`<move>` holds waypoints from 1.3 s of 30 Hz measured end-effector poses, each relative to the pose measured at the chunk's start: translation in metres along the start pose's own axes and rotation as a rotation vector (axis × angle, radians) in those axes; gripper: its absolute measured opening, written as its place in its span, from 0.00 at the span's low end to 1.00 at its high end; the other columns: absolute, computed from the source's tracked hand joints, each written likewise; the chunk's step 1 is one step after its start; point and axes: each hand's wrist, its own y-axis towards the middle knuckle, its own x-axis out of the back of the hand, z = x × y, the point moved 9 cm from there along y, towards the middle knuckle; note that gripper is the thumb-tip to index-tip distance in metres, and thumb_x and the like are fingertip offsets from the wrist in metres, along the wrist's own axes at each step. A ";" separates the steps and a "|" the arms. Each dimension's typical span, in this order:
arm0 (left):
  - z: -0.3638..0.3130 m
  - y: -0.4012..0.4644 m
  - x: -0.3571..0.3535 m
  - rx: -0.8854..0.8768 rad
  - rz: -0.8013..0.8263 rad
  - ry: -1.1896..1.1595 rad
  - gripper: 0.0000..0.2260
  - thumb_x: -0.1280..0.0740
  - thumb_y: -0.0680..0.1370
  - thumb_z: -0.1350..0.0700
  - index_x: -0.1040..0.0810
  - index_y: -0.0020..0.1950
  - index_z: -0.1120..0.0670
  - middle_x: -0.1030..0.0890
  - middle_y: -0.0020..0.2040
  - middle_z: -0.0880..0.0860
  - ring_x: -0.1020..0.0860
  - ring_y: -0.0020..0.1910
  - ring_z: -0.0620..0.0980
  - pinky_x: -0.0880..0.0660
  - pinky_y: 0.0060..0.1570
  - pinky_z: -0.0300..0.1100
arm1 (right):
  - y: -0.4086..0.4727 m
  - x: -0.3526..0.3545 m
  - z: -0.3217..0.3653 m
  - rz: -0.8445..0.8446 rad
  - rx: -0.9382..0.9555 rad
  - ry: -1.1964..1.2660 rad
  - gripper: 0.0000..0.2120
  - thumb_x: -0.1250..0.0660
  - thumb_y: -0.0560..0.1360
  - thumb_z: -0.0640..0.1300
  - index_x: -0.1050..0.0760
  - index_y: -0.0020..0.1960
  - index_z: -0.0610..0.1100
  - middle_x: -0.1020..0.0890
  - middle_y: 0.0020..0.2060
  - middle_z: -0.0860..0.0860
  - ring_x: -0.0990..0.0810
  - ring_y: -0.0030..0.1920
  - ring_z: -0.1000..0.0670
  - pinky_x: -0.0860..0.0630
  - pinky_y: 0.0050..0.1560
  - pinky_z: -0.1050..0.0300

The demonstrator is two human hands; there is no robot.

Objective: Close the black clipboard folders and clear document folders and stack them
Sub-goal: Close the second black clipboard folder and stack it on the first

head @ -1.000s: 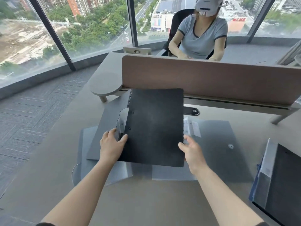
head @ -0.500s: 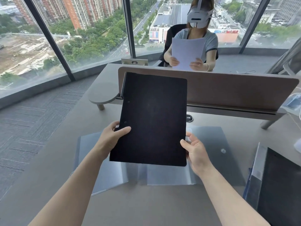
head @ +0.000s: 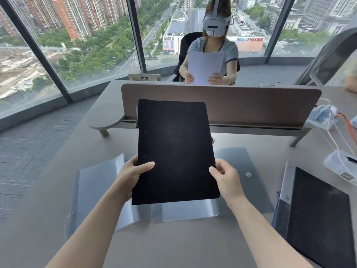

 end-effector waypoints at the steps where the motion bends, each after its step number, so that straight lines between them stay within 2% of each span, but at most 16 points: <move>1: 0.005 0.001 -0.005 0.016 0.003 -0.001 0.22 0.26 0.68 0.61 0.20 0.62 0.57 0.17 0.58 0.61 0.18 0.56 0.64 0.22 0.58 0.58 | 0.000 0.007 -0.002 -0.028 -0.006 -0.029 0.13 0.36 0.77 0.39 0.20 0.56 0.51 0.16 0.46 0.49 0.19 0.47 0.50 0.21 0.48 0.62; 3: 0.013 0.003 -0.017 0.043 0.013 0.004 0.20 0.26 0.68 0.61 0.20 0.61 0.56 0.16 0.57 0.61 0.17 0.55 0.63 0.21 0.55 0.56 | -0.002 0.019 -0.009 -0.060 -0.032 -0.040 0.13 0.35 0.76 0.39 0.21 0.57 0.51 0.16 0.48 0.53 0.19 0.49 0.56 0.23 0.49 0.65; 6: 0.022 0.004 -0.036 0.075 0.036 0.026 0.15 0.29 0.74 0.65 0.19 0.59 0.56 0.15 0.55 0.60 0.16 0.51 0.61 0.20 0.50 0.53 | -0.004 0.036 -0.019 -0.083 -0.075 -0.032 0.13 0.35 0.75 0.37 0.21 0.56 0.50 0.15 0.48 0.55 0.17 0.52 0.55 0.22 0.54 0.57; 10: 0.034 0.007 -0.062 0.110 0.073 0.070 0.13 0.30 0.75 0.65 0.19 0.59 0.57 0.15 0.55 0.60 0.17 0.53 0.63 0.20 0.55 0.57 | -0.010 0.060 -0.027 -0.132 -0.098 -0.012 0.15 0.38 0.76 0.33 0.19 0.51 0.50 0.13 0.43 0.56 0.16 0.47 0.56 0.21 0.48 0.62; 14: 0.044 0.015 -0.089 0.114 0.082 0.148 0.11 0.30 0.76 0.63 0.18 0.57 0.55 0.14 0.52 0.57 0.15 0.51 0.60 0.19 0.53 0.53 | -0.014 0.090 -0.046 -0.207 -0.161 0.007 0.16 0.38 0.74 0.32 0.18 0.47 0.49 0.15 0.43 0.48 0.17 0.47 0.47 0.20 0.54 0.51; 18: 0.063 0.027 -0.123 0.097 0.066 0.281 0.07 0.31 0.78 0.55 0.18 0.56 0.52 0.13 0.49 0.52 0.14 0.48 0.54 0.19 0.51 0.50 | -0.021 0.128 -0.073 -0.282 -0.254 0.018 0.13 0.39 0.74 0.32 0.20 0.47 0.45 0.14 0.45 0.47 0.17 0.50 0.42 0.20 0.56 0.44; 20: 0.073 0.031 -0.146 0.089 0.070 0.343 0.07 0.34 0.80 0.55 0.18 0.55 0.53 0.13 0.48 0.52 0.14 0.45 0.49 0.19 0.45 0.42 | -0.028 0.151 -0.087 -0.329 -0.298 0.030 0.11 0.40 0.75 0.31 0.21 0.47 0.41 0.16 0.46 0.43 0.18 0.47 0.41 0.20 0.51 0.48; 22: 0.086 0.032 -0.174 0.109 0.108 0.391 0.08 0.37 0.81 0.58 0.18 0.53 0.55 0.13 0.47 0.53 0.14 0.43 0.47 0.21 0.39 0.36 | -0.036 0.182 -0.100 -0.411 -0.325 0.005 0.08 0.41 0.74 0.30 0.24 0.49 0.34 0.19 0.51 0.36 0.22 0.43 0.41 0.26 0.43 0.53; 23: 0.093 0.033 -0.190 0.124 0.137 0.419 0.09 0.38 0.82 0.58 0.18 0.53 0.55 0.13 0.47 0.53 0.14 0.43 0.48 0.21 0.38 0.36 | -0.040 0.198 -0.106 -0.451 -0.338 -0.009 0.09 0.41 0.74 0.30 0.25 0.50 0.33 0.21 0.54 0.34 0.23 0.44 0.37 0.28 0.43 0.52; 25: 0.106 0.033 -0.221 0.141 0.203 0.465 0.10 0.39 0.82 0.59 0.18 0.53 0.55 0.13 0.48 0.53 0.14 0.45 0.49 0.21 0.41 0.37 | -0.050 0.226 -0.114 -0.515 -0.371 -0.017 0.10 0.41 0.74 0.30 0.23 0.50 0.36 0.20 0.55 0.36 0.23 0.53 0.31 0.23 0.51 0.43; 27: 0.119 0.034 -0.252 0.150 0.249 0.509 0.10 0.39 0.81 0.59 0.17 0.53 0.54 0.13 0.48 0.52 0.14 0.46 0.50 0.20 0.44 0.40 | -0.060 0.254 -0.124 -0.580 -0.401 -0.018 0.12 0.41 0.74 0.30 0.22 0.47 0.42 0.19 0.54 0.37 0.21 0.49 0.34 0.23 0.56 0.40; 31: 0.147 0.040 -0.303 0.159 0.319 0.604 0.09 0.37 0.79 0.61 0.16 0.52 0.57 0.13 0.48 0.55 0.15 0.49 0.56 0.19 0.54 0.53 | -0.074 0.306 -0.150 -0.676 -0.468 -0.041 0.09 0.41 0.73 0.32 0.23 0.49 0.35 0.21 0.45 0.35 0.27 0.39 0.41 0.23 0.44 0.43; 33: 0.160 0.044 -0.326 0.160 0.338 0.653 0.08 0.35 0.78 0.62 0.16 0.51 0.57 0.13 0.48 0.56 0.15 0.49 0.56 0.20 0.56 0.55 | -0.079 0.328 -0.164 -0.707 -0.501 -0.041 0.09 0.41 0.73 0.32 0.24 0.50 0.34 0.24 0.39 0.42 0.31 0.39 0.48 0.31 0.37 0.53; 35: 0.172 0.047 -0.347 0.169 0.361 0.686 0.08 0.35 0.78 0.61 0.16 0.50 0.56 0.13 0.48 0.55 0.15 0.49 0.56 0.21 0.57 0.54 | -0.082 0.348 -0.176 -0.732 -0.524 -0.040 0.09 0.41 0.73 0.32 0.25 0.50 0.34 0.26 0.39 0.41 0.32 0.39 0.48 0.36 0.33 0.55; 36: 0.178 0.048 -0.357 0.172 0.367 0.702 0.08 0.35 0.78 0.61 0.16 0.50 0.56 0.13 0.48 0.56 0.15 0.49 0.56 0.21 0.57 0.54 | -0.084 0.357 -0.180 -0.746 -0.535 -0.038 0.09 0.41 0.74 0.32 0.24 0.50 0.34 0.24 0.40 0.39 0.30 0.39 0.47 0.35 0.32 0.56; 39: 0.196 0.053 -0.381 0.190 0.382 0.750 0.07 0.35 0.78 0.59 0.16 0.49 0.57 0.14 0.48 0.58 0.16 0.49 0.57 0.21 0.57 0.53 | -0.087 0.379 -0.195 -0.765 -0.549 -0.031 0.10 0.40 0.75 0.33 0.22 0.52 0.40 0.19 0.45 0.46 0.24 0.43 0.46 0.29 0.39 0.55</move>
